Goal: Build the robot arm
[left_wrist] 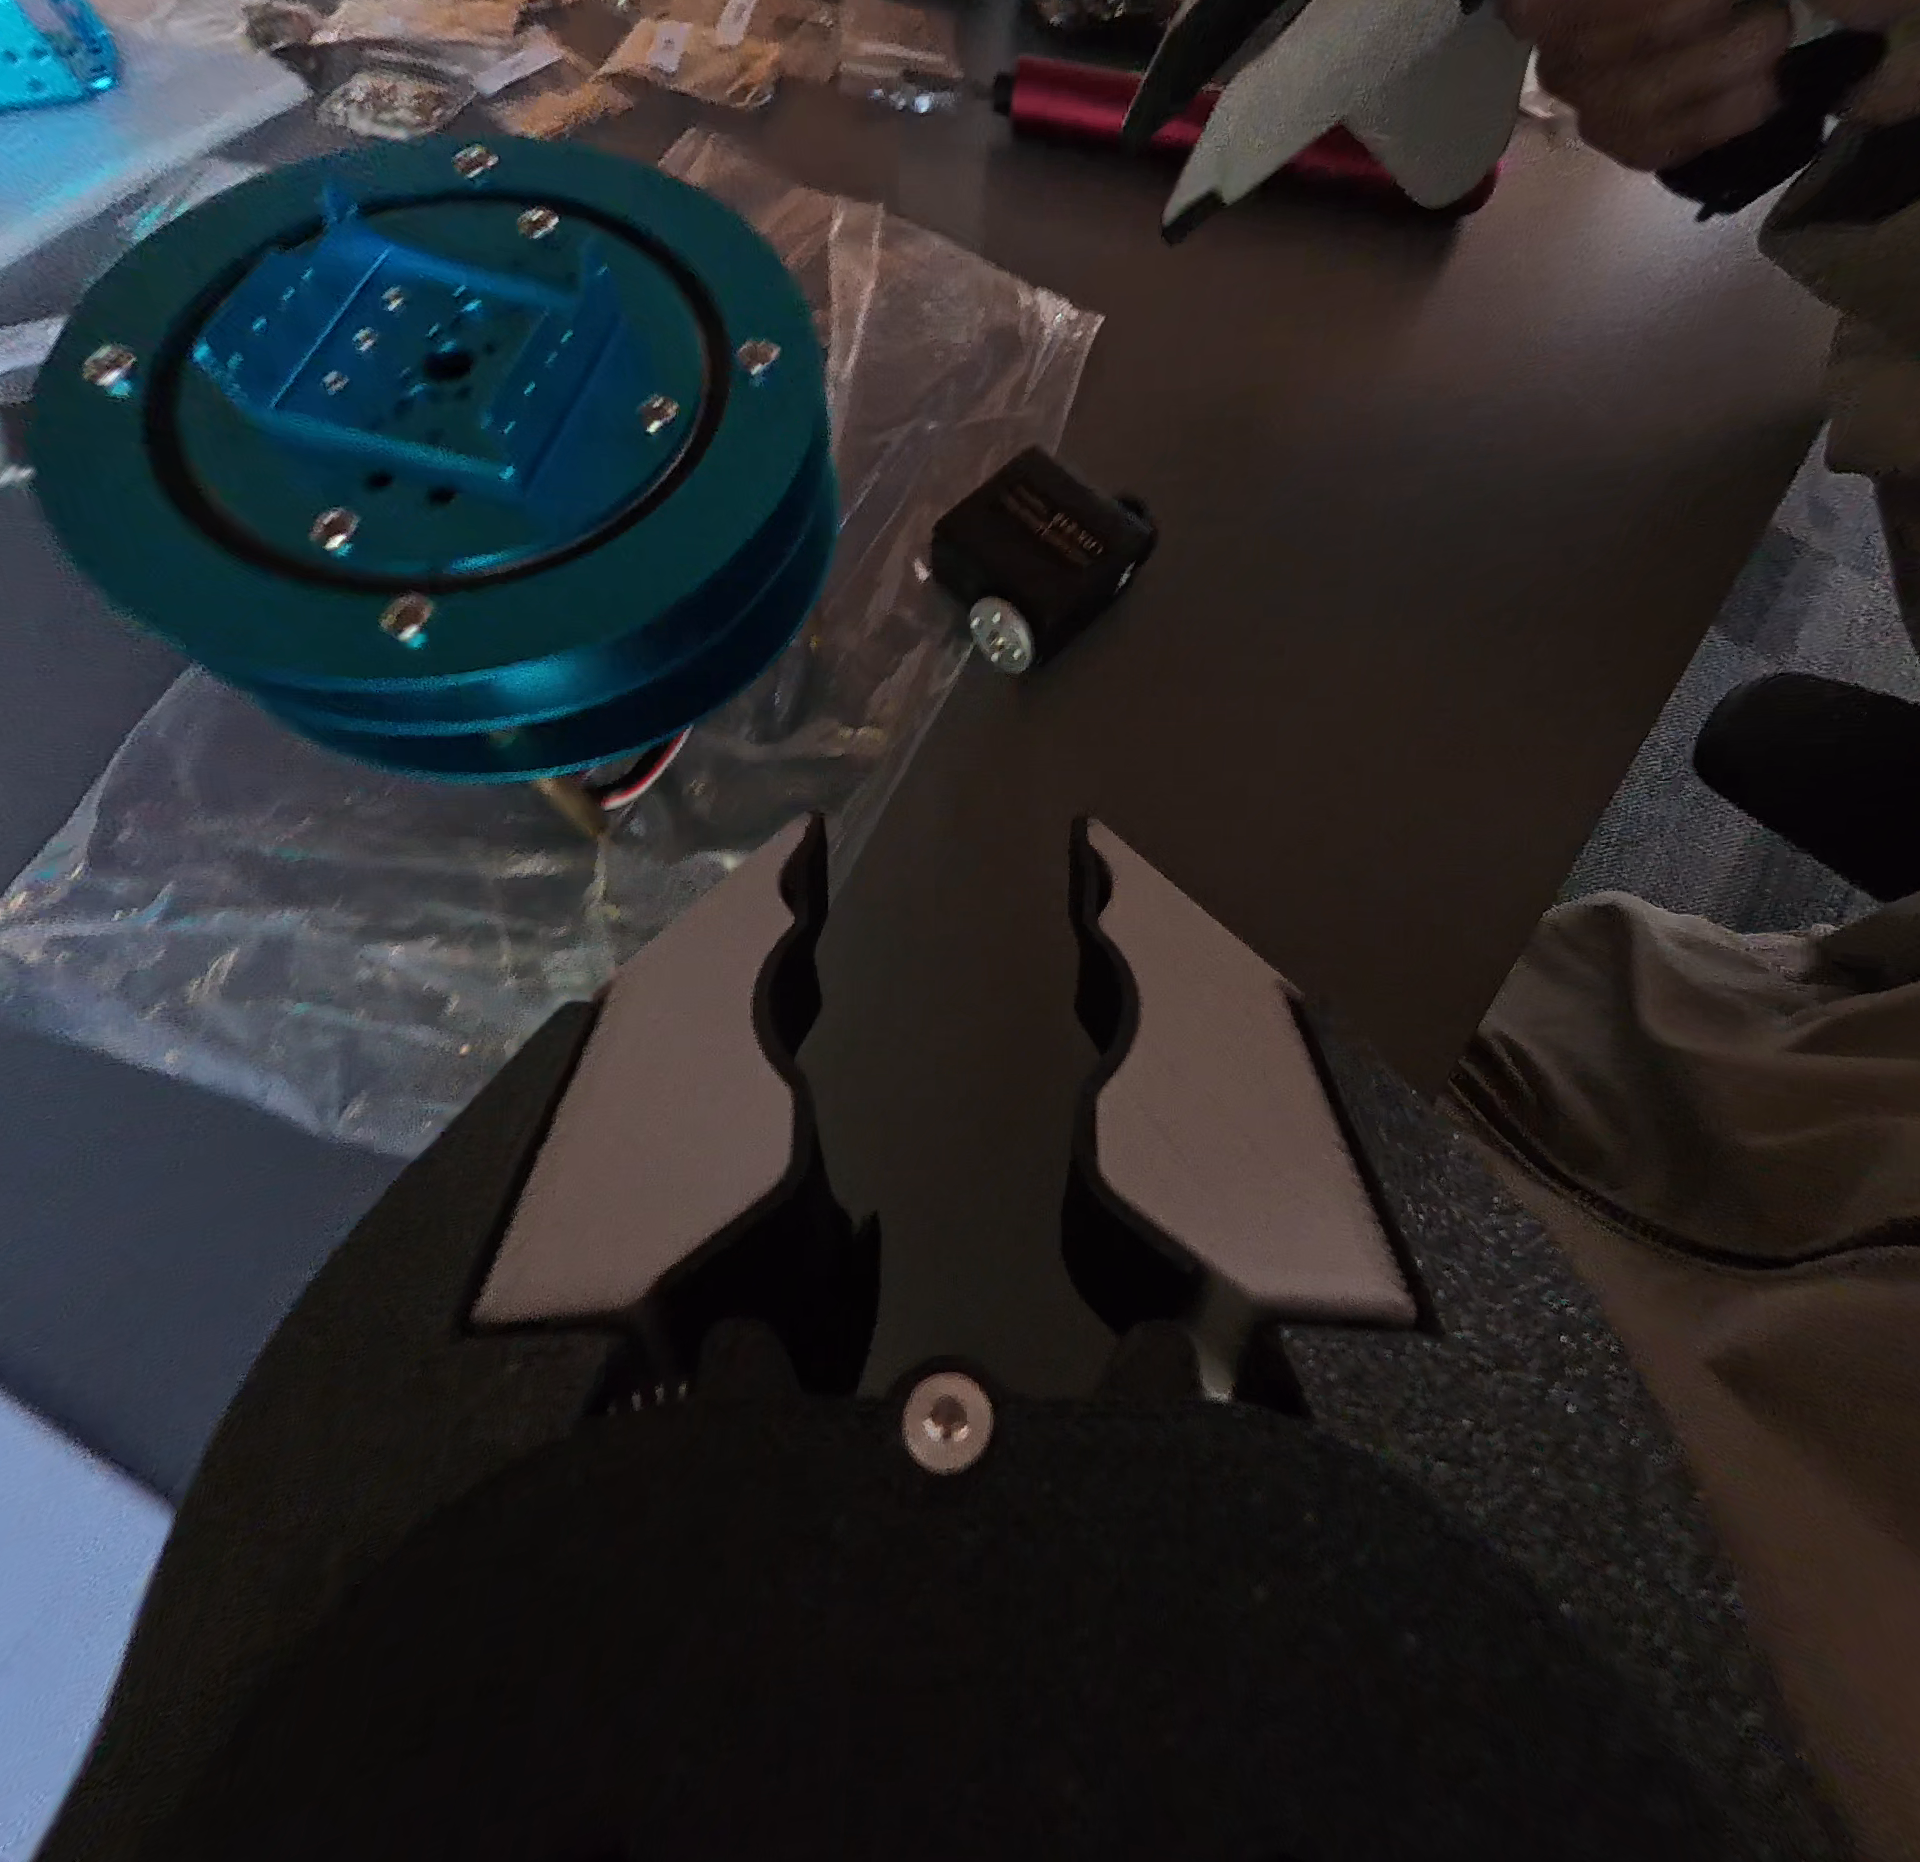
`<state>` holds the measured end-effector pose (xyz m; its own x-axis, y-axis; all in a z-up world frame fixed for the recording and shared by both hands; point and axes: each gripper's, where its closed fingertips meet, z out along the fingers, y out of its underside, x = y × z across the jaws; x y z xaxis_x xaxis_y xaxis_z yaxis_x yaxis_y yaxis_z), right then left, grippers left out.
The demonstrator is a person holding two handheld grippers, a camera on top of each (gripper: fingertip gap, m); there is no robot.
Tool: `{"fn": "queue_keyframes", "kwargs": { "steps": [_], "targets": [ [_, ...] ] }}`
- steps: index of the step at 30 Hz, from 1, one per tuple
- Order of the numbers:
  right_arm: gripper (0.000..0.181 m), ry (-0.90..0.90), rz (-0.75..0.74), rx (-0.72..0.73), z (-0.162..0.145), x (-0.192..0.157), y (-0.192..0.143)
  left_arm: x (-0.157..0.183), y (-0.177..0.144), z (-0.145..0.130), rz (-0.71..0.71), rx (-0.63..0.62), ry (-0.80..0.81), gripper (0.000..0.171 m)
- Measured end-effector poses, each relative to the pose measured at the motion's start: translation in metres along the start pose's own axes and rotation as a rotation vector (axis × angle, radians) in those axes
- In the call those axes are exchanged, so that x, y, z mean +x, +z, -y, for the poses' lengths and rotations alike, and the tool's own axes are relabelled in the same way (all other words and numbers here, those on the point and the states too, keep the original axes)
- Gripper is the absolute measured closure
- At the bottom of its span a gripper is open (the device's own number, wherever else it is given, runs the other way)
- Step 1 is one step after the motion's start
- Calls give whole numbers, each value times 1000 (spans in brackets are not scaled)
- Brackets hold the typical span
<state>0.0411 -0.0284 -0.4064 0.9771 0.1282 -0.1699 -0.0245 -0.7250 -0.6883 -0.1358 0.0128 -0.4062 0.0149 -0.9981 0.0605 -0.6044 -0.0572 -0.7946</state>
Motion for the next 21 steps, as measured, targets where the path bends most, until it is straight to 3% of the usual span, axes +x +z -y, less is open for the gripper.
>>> {"fn": "queue_keyframes", "kwargs": {
  "steps": [6, 11, 21],
  "targets": [
    [146, 14, 2, -101, -1, 11, 37, -22, -17, -6, 39, 31, -55, 125],
    [181, 59, 44, -85, 3, 14, 35, -23, -19, -5, 42, 38, -40, 125],
    [181, 159, 151, -79, -16, 3, 16, -19, -17, -7, 25, 45, -50, 126]
  ]
}}
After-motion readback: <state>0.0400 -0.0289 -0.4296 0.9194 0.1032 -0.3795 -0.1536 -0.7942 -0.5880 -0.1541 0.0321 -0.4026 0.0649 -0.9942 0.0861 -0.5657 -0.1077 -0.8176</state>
